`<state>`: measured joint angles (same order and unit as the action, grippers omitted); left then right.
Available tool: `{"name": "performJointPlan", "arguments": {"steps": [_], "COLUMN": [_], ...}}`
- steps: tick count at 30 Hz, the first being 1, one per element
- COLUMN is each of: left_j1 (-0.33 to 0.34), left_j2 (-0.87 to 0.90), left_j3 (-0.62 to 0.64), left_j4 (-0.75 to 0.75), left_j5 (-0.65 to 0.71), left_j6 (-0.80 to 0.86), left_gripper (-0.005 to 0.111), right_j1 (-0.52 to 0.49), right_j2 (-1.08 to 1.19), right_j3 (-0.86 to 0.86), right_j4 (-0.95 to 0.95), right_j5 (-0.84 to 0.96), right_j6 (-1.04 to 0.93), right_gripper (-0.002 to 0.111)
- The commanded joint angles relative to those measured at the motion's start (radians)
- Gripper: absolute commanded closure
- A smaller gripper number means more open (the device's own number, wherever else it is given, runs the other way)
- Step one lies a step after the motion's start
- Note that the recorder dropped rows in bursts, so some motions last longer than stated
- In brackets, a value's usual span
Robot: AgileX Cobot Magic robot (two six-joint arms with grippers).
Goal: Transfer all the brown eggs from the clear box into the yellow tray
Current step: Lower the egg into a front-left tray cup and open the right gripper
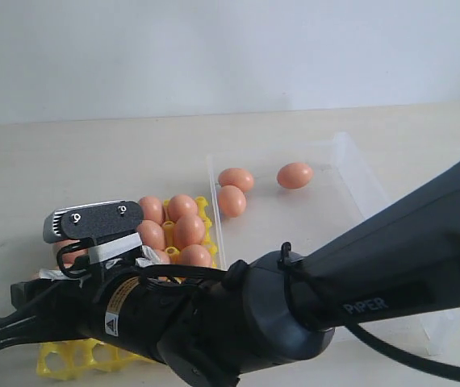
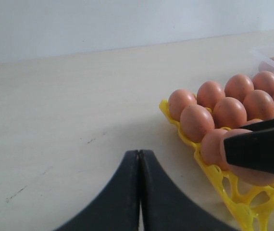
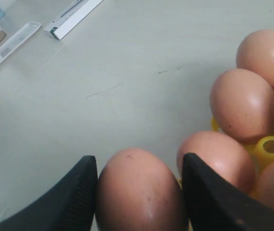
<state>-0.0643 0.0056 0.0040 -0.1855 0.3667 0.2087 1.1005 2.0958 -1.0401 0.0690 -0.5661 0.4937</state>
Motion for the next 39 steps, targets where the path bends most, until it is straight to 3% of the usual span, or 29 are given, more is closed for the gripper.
{"name": "performJointPlan", "arguments": {"steps": [1,7,13,15,39], "left_j1": [-0.004,-0.004,-0.004,-0.004,-0.004], "left_j2": [-0.006,-0.006,-0.006,-0.006,-0.006], "left_j3": [-0.004,-0.004,-0.004,-0.004,-0.004], "left_j4": [-0.001,-0.001,-0.001,-0.001,-0.001], "left_j5": [-0.01,-0.01,-0.01,-0.01,-0.01], "left_j6": [-0.003,-0.003,-0.003,-0.003,-0.003], "left_gripper": [0.107,0.107,0.107,0.107,0.107], "right_j1": [0.004,0.004,0.004,0.004,0.004], "right_j2": [0.0,0.011,0.013,0.013,0.008], "right_j3": [-0.006,-0.006,-0.006,-0.006,-0.006], "right_j4": [-0.012,-0.012,-0.007,0.004,0.014], "right_j5": [-0.027,-0.006,-0.004,-0.004,-0.004], "right_j6": [0.005,0.005,0.005,0.005,-0.004], "right_gripper": [0.108,0.107,0.069,0.062,0.051]}}
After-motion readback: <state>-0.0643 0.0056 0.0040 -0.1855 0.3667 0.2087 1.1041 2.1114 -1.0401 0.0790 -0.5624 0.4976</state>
